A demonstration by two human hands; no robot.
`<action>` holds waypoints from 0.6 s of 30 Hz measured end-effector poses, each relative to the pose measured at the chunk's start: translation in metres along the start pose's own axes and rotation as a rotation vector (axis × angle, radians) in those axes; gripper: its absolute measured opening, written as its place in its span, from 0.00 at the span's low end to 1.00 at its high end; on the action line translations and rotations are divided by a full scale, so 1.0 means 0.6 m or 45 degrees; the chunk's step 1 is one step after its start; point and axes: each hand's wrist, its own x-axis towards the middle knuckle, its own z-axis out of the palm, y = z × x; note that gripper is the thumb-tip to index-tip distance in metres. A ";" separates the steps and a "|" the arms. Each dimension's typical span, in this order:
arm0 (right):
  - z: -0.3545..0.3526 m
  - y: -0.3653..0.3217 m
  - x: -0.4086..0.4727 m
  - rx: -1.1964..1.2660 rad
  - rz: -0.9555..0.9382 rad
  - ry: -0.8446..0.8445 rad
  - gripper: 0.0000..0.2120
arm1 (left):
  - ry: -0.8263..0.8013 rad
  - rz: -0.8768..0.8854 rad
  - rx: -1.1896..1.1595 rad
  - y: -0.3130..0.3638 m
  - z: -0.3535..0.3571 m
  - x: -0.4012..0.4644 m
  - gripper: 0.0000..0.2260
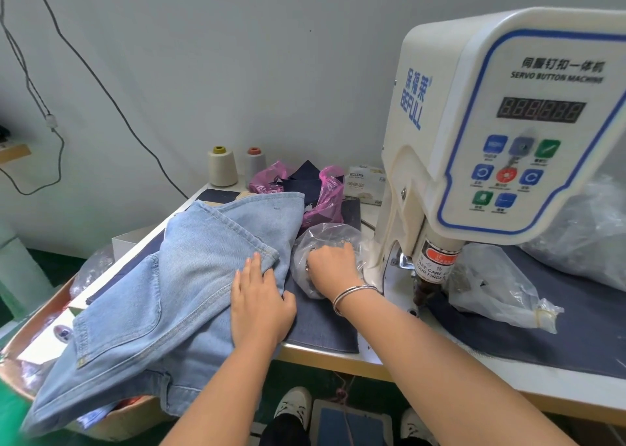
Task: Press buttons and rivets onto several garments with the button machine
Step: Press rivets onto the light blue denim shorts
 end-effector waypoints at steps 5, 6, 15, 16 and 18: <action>0.004 0.006 -0.003 0.042 0.038 0.045 0.06 | 0.005 0.003 0.003 -0.002 0.001 0.001 0.25; 0.003 0.006 -0.002 0.042 0.040 0.025 0.06 | 0.005 0.002 0.004 -0.002 0.001 0.003 0.25; -0.017 0.013 -0.043 0.362 0.066 0.391 0.08 | 0.005 0.011 0.015 -0.004 0.009 0.004 0.24; -0.021 0.012 -0.062 0.426 0.059 0.467 0.08 | 0.003 0.010 0.019 -0.005 0.010 0.004 0.24; -0.023 0.008 -0.109 0.648 0.081 0.548 0.06 | 0.005 0.014 0.015 -0.005 0.012 0.004 0.25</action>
